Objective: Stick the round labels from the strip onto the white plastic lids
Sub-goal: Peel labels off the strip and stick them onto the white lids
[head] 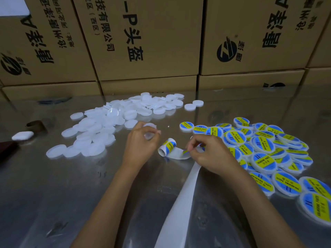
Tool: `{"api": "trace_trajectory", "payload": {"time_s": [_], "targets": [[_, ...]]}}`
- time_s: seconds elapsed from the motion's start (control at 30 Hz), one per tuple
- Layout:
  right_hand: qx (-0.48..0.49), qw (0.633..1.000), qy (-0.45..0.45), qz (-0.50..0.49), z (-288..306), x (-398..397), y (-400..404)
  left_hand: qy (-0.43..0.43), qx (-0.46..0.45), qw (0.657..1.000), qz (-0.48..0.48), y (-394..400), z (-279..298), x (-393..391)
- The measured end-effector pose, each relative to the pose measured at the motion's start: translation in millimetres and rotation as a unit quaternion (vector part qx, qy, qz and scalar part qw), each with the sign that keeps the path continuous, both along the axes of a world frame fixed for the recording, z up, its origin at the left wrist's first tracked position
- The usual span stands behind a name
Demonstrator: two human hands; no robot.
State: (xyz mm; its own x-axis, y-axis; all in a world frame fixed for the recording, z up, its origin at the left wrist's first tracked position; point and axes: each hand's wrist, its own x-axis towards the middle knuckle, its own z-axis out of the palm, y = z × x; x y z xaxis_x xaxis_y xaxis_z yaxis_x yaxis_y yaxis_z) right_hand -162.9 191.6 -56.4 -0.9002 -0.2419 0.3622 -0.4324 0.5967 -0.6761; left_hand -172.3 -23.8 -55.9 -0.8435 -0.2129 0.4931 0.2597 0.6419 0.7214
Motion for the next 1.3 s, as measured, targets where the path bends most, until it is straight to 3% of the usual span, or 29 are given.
{"api": "trace_trajectory", "payload": {"time_s": [0.1, 0.23, 0.4, 0.5, 0.6, 0.67, 0.73, 0.9, 1.0, 1.17, 1.3], "targets": [[0.038, 0.998, -0.046, 0.037, 3, 2, 1, -0.031, -0.01, 0.999, 0.016, -10, 0, -1], [0.085, 0.99, -0.108, 0.006, 6, 5, 2, -0.119, -0.051, 0.991, -0.029, -10, -2, -5], [0.086, 0.99, -0.11, 0.0, 7, 6, 1, -0.179, -0.102, 0.976, -0.067, -3, -11, -4], [-0.001, 0.995, -0.1, -0.003, 7, 6, -2, -0.174, -0.069, 0.98, -0.067, -3, -11, -7], [-0.126, 0.985, -0.111, -0.037, 8, 4, -3, -0.185, 0.04, 0.979, -0.081, -3, -9, -9], [-0.16, 0.977, -0.14, -0.034, 10, 2, -2, -0.202, 0.1, 0.97, -0.087, -4, -9, -10], [-0.149, 0.977, -0.154, -0.009, 8, 2, -2, -0.213, 0.1, 0.968, -0.086, -5, -10, -12], [-0.065, 0.994, -0.092, -0.004, -4, 0, -11, -0.231, 0.098, 0.965, -0.072, -5, -14, -13], [-0.044, 0.989, -0.14, 0.024, -6, -1, -12, -0.238, 0.127, 0.961, -0.067, -3, -12, -11], [-0.128, 0.964, -0.227, 0.047, -4, 0, -15, -0.232, 0.139, 0.96, -0.072, 2, -11, -8], [-0.171, 0.948, -0.269, -0.02, 1, -1, -21, -0.194, 0.135, 0.964, -0.125, 14, -7, -1]]}}
